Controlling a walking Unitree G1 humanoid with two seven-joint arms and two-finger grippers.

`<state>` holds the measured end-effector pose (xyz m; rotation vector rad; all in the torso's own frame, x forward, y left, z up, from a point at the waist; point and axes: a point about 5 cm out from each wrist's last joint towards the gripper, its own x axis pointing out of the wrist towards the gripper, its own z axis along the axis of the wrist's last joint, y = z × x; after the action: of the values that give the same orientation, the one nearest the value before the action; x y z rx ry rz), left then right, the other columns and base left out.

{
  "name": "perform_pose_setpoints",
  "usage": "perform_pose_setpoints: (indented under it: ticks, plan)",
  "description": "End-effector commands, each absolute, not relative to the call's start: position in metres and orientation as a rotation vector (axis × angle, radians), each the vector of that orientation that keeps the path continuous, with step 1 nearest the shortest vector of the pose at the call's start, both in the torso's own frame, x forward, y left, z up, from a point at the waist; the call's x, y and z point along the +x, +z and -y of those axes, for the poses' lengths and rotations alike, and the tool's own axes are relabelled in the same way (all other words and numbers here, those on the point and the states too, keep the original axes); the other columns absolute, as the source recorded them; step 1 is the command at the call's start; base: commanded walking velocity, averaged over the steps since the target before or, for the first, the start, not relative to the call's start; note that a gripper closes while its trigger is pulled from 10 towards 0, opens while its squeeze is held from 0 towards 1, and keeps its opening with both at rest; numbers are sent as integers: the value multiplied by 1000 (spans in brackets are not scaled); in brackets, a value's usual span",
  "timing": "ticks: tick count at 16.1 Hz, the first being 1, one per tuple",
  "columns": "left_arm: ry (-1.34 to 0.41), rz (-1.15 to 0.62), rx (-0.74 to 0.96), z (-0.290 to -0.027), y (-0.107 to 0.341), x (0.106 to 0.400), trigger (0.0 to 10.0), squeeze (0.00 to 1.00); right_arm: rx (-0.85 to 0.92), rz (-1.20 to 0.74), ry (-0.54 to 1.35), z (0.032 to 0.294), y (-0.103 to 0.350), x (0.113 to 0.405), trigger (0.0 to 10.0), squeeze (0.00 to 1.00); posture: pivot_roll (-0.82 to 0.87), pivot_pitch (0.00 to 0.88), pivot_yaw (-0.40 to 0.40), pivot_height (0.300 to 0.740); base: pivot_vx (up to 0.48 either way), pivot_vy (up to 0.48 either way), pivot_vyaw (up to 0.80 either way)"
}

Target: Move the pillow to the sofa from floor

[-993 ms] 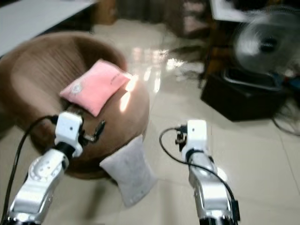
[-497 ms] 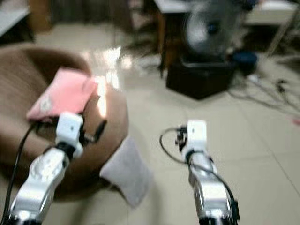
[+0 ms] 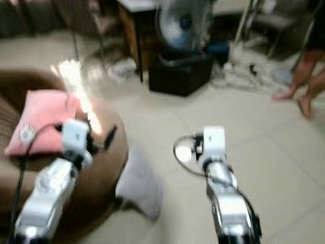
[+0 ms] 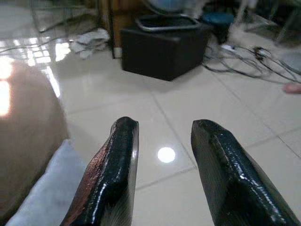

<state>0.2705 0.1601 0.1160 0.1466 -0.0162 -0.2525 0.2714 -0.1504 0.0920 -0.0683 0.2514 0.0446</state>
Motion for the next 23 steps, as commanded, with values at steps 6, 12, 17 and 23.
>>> perform_pose_setpoints:
  ticks: [6, 12, 17, 23]
  plan:
    - [-227, 7, 139, -166, 112, 268, 10000, 0, -58, -169, 81, 143, 104, 275, 10000, 0, 17, 0, -3, 725, 0, 0, 0]
    - [-253, 6, 142, -164, 112, 267, 10000, 0, -54, -172, 71, 144, 102, 274, 10000, 0, 12, 0, 4, 665, 0, 0, 0]
    - [-261, 6, 145, -163, 111, 268, 10000, 0, -54, -176, 65, 145, 101, 273, 10000, 0, 15, 0, 2, 620, 0, 0, 0]
    - [-300, 33, 178, -160, 114, 269, 10000, 0, -56, -174, 71, 145, 100, 273, 10000, 0, 16, 0, 4, 600, 97, 0, 0]
